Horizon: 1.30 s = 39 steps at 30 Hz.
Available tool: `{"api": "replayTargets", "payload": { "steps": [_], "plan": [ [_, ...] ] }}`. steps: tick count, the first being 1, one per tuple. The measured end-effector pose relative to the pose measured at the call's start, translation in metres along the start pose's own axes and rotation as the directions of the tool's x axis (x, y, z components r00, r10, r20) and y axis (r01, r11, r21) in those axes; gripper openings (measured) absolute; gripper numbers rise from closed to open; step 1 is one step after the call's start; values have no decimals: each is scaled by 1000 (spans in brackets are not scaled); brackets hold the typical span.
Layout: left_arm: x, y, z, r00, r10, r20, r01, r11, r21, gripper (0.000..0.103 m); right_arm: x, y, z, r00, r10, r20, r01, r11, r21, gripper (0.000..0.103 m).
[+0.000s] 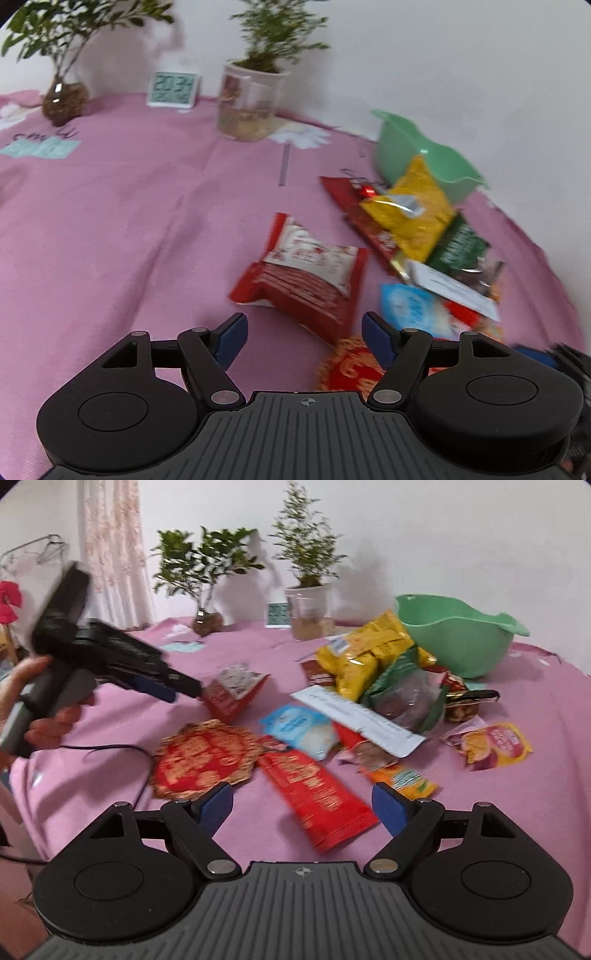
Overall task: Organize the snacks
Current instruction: 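Grasp the red-white packet with the left tool while the right tool grasps the long red packet, then drop the red-white packet with the left tool while the right tool drops the red packet into the bowl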
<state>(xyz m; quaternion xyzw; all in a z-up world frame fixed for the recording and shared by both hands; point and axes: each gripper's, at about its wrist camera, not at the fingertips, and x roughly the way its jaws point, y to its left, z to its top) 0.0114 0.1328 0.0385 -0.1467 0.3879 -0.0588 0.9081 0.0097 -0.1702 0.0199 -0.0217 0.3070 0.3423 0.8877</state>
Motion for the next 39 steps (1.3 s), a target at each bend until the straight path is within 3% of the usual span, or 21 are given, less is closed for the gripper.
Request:
{"api": "replayTargets", "payload": {
  "steps": [3,6,8,11,15,20,28,32,34,37,39],
  "plan": [
    [-1,-8,-6,999,-34,-18,35,998,42,103,15,-1,1,1000,26,-17,-26,1000,-5,85],
    [4,-12,-7,1000,4,-25,-3,998,63,103,27,5,-1,1000,-13,-24,13,999,-38,79],
    [8,-10,-3,1000,19,-25,-19,999,36,103,29,9,-4,998,-51,-20,50,997,-55,56],
    [16,-8,11,1000,24,-14,-24,1000,-8,103,22,11,-8,998,-63,-16,62,996,-61,53],
    [32,-19,27,994,104,18,-105,992,64,103,8,14,-18,996,-89,-17,87,994,-65,53],
    [63,-36,33,983,180,-22,-174,971,165,103,-1,17,-27,993,-116,-29,114,992,-50,54],
    [87,-44,29,976,217,14,-212,939,271,103,13,18,-17,990,-137,-42,135,990,-49,69],
    [87,-35,29,983,183,27,-184,950,253,103,20,19,-14,988,-152,-36,150,987,-50,71],
    [86,-33,28,983,177,40,-181,953,243,103,21,23,-14,986,-163,-31,161,985,-68,68],
    [84,-34,25,981,180,74,-193,949,251,103,19,29,-15,987,-158,-22,155,983,-98,46],
    [80,-35,23,978,185,97,-204,945,256,103,18,33,-16,985,-170,-18,167,980,-113,44]
  ]
}}
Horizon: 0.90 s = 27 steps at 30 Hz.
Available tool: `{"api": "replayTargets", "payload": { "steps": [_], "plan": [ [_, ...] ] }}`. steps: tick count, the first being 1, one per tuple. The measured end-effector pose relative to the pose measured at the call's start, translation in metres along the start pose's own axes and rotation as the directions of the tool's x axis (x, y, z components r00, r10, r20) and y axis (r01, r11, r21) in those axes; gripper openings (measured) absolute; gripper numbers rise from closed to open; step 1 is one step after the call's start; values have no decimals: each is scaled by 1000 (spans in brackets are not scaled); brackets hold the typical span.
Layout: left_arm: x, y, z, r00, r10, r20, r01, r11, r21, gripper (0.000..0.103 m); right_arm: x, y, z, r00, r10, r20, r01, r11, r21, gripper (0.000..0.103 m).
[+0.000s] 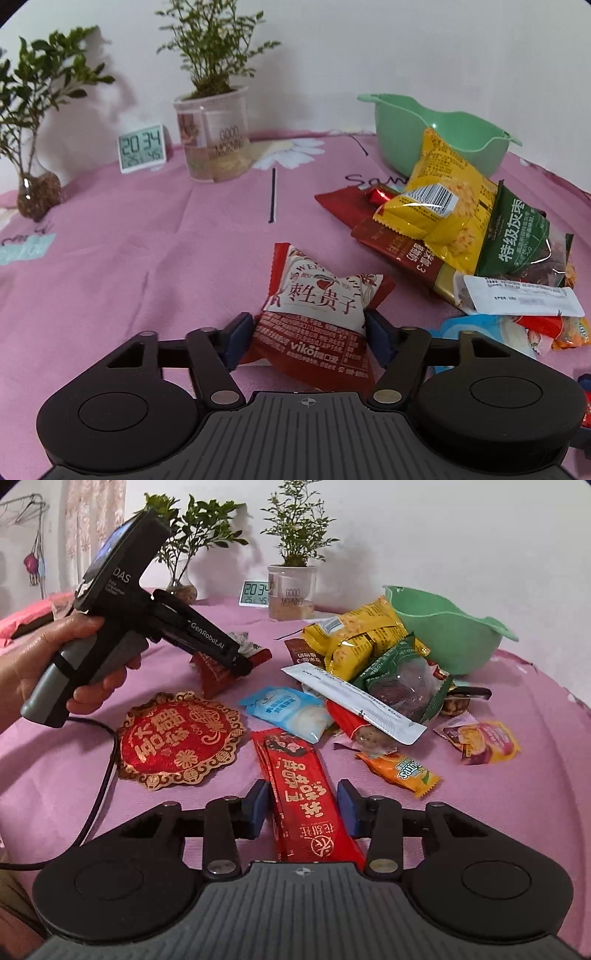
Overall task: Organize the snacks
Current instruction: 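Drop the red-white packet with the left tool while the right tool drops the red packet into the bowl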
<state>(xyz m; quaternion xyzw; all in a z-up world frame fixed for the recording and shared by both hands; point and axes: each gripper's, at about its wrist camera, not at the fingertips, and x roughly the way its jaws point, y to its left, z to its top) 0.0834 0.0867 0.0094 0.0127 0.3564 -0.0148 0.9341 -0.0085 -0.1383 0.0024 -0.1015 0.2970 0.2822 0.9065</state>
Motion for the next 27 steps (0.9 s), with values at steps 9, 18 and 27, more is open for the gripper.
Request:
{"api": "replayTargets", "payload": {
  "steps": [9,18,27],
  "plan": [
    [-34,12,-1,997,5,83,-3,1000,-29,103,-16,-6,3,998,57,21,-58,996,72,36],
    [-65,19,15,988,-11,154,17,999,-43,103,-39,-24,24,985,119,122,-139,975,173,36],
    [-70,-3,54,979,-84,187,79,996,33,103,-25,-69,55,981,28,191,-79,960,267,36]
  ]
}}
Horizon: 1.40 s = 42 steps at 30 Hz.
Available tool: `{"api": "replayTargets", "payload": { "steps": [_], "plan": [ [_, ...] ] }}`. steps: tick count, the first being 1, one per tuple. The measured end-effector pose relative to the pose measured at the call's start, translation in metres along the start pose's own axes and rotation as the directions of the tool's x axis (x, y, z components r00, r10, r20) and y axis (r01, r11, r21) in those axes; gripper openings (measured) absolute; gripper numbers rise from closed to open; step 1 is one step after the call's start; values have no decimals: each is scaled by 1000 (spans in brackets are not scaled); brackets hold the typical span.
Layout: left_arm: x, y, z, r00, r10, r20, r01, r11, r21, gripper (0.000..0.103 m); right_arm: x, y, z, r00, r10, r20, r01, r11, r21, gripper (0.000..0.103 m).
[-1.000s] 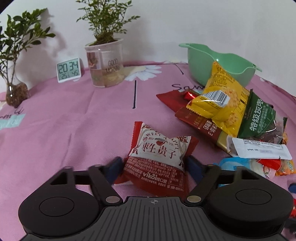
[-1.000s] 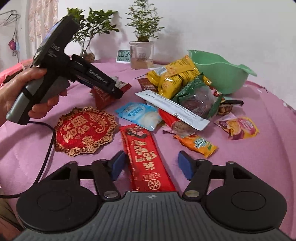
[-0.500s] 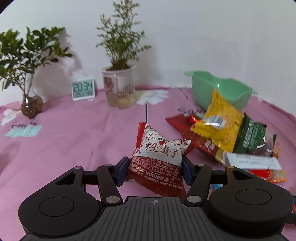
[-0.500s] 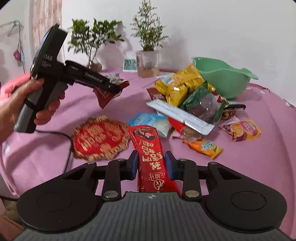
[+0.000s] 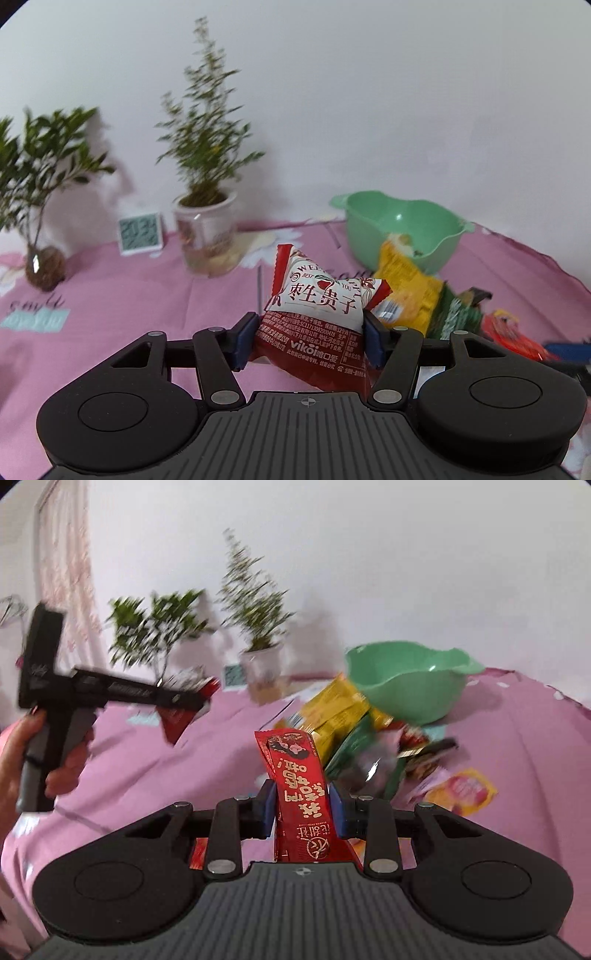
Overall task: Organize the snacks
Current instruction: 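Drop the red-white packet with the left tool while the right tool drops the red packet into the bowl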
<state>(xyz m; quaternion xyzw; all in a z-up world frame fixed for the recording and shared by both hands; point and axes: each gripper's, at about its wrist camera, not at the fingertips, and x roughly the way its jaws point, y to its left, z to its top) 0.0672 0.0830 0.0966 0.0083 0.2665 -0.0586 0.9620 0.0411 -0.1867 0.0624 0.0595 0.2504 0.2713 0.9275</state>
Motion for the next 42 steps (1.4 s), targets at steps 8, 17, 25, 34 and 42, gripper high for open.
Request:
{"api": "replayTargets", "payload": {
  "steps": [8,17,25,34,42],
  "plan": [
    [39,-31,60,995,-104,-3,104,993,53,103,34,-49,56,993,-65,94,53,991,124,36],
    [126,-68,118,980,-185,-76,188,982,25,103,98,-109,110,991,-82,101,45,945,324,36],
    [192,-81,134,969,-194,-153,192,981,-29,103,153,-135,120,989,-139,43,113,920,375,37],
    [171,-68,128,968,-217,-130,211,976,-56,103,147,-139,108,991,-133,32,109,907,407,59],
    [92,-57,79,960,-265,-95,267,964,8,103,79,-119,76,995,-98,27,81,921,380,71]
  ]
}}
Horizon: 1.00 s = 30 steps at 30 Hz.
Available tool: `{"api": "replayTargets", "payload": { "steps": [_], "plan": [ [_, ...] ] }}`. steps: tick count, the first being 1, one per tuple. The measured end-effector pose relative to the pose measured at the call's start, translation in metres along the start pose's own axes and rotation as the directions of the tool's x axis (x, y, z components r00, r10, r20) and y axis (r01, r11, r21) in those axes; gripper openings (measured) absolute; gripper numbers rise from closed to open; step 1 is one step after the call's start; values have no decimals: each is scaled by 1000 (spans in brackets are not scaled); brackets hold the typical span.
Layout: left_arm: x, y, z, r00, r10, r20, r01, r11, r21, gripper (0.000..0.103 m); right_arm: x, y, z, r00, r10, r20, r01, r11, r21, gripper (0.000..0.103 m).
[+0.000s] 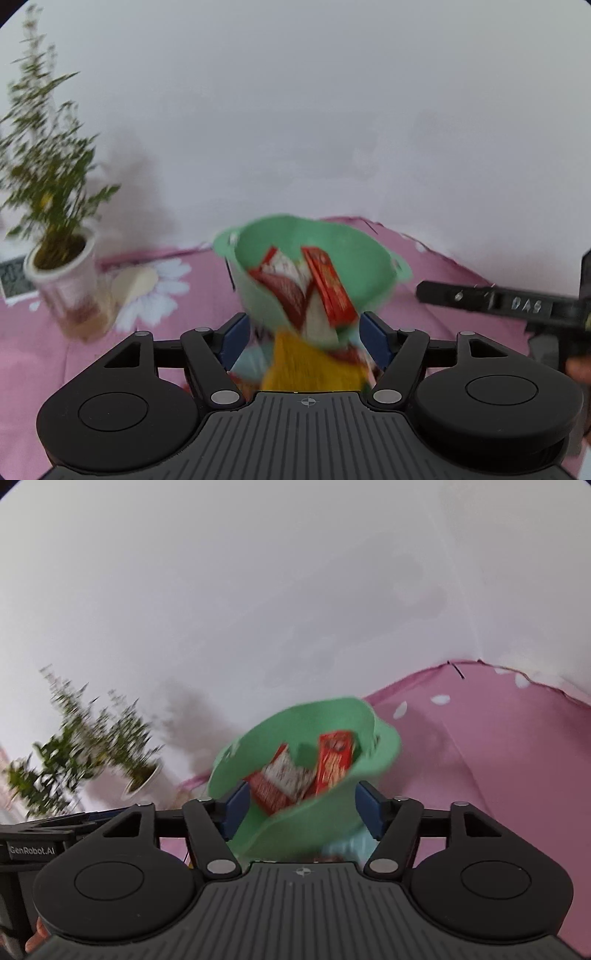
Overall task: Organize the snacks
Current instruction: 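Drop the red-white packet with the left tool while the right tool drops the red packet into the bowl, then grasp the white stick packet with the left tool while the right tool grasps the orange candy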
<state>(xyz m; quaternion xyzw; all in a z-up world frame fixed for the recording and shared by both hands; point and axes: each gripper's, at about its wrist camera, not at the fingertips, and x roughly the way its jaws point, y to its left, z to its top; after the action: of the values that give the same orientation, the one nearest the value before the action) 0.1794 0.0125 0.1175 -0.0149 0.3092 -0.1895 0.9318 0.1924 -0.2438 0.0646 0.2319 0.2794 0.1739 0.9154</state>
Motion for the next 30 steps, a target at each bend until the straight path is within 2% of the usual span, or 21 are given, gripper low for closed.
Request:
{"api": "replayTargets", "payload": {
  "steps": [3,6,8,11,15,17,21,25,27,30],
  "plan": [
    [-17,-6,-31,998,-62,-8,62,997,36,103,-25,2,-24,998,25,-49,-27,999,-42,74],
    [-19,-19,-60,992,-120,-50,124,986,108,103,-43,6,-58,987,55,-154,-70,993,-95,74],
    [-13,-25,-72,981,-174,-90,185,973,136,103,-51,13,-82,973,62,-222,-99,982,-160,74],
    [7,-34,-85,959,-233,-159,257,954,156,103,-61,28,-114,964,32,-264,-108,954,-281,74],
    [24,-42,-105,950,-207,-233,252,950,183,103,-68,42,-137,963,-22,-268,-85,920,-382,74],
    [20,-47,-115,944,-209,-257,265,942,205,103,-70,46,-143,964,-40,-262,-77,905,-419,74],
    [-2,-55,-138,954,-165,-252,237,927,290,103,-69,51,-153,964,-71,-257,-67,869,-491,74],
    [-14,-52,-143,964,-128,-232,195,937,291,103,-63,53,-155,967,-97,-234,-52,827,-559,74],
    [-15,-53,-141,965,-131,-225,194,938,287,103,-58,50,-153,967,-100,-234,-49,828,-558,74],
    [-12,-58,-143,966,-127,-226,197,926,321,103,-56,46,-151,967,-118,-226,-28,832,-555,74]
  ]
}}
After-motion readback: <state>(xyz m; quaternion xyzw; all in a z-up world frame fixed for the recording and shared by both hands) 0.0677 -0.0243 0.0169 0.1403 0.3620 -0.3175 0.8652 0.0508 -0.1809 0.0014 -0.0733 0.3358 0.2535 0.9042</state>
